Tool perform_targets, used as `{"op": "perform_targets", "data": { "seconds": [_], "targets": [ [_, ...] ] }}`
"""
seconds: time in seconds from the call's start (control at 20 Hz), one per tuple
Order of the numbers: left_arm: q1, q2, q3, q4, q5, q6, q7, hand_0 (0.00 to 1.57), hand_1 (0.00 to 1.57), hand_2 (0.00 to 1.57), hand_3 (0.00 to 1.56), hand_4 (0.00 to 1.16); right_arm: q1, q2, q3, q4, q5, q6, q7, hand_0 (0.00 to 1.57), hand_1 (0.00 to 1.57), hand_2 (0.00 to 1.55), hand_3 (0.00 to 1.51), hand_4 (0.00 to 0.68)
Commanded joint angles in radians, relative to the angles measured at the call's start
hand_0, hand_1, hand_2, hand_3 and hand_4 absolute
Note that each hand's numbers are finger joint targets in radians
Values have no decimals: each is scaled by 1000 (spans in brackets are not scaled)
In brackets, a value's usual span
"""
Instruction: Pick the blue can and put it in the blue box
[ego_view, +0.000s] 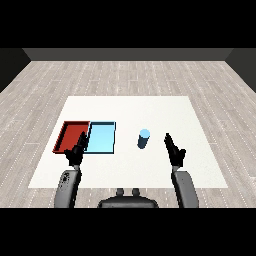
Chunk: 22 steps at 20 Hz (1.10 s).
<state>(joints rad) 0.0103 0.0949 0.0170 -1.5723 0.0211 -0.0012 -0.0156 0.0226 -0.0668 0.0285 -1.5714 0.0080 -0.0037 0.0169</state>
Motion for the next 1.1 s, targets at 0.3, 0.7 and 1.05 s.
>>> {"op": "perform_targets", "data": {
  "seconds": [0.3,0.7,1.05],
  "targets": [
    [-53,-60,13,-85,54,-27,-204,0,0,0,0,0,-191,8,-99,11,-134,82,-152,0,0,0,0,0],
    [-43,-34,69,-16,115,-112,-380,0,0,0,0,0,-273,-29,-152,267,-176,208,-356,0,0,0,0,0],
    [22,-94,-18,27,91,-51,-468,0,0,0,0,0,-237,-51,-164,262,-188,221,-355,0,0,0,0,0]
  ]
}}
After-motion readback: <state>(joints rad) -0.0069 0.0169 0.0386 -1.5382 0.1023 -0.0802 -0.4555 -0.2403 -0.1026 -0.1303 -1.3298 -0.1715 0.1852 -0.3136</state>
